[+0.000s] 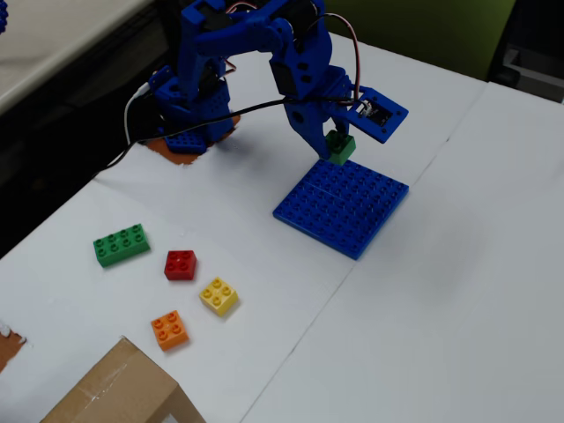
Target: Pick up the 2x2 green block and go up the 8x8 blue block.
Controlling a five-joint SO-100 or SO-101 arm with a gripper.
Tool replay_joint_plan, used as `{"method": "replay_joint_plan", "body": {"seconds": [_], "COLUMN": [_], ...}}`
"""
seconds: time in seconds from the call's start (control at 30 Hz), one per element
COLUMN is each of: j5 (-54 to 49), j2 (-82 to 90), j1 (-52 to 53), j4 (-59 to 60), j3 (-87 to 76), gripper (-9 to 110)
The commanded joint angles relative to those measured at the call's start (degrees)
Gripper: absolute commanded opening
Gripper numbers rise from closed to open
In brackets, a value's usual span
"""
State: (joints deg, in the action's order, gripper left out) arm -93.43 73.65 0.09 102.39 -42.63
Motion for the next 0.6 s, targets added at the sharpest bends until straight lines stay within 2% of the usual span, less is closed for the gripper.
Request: {"method": "replay_joint_plan", "body": {"seconds": [0.0,0.57], "j5": [0.0,-0.4], "j2": [0.3,0.2], "j1": [-0.1,0.1], "j4": [0.4,0.8], "j3": [0.4,0.4], "gripper": [9,9]}}
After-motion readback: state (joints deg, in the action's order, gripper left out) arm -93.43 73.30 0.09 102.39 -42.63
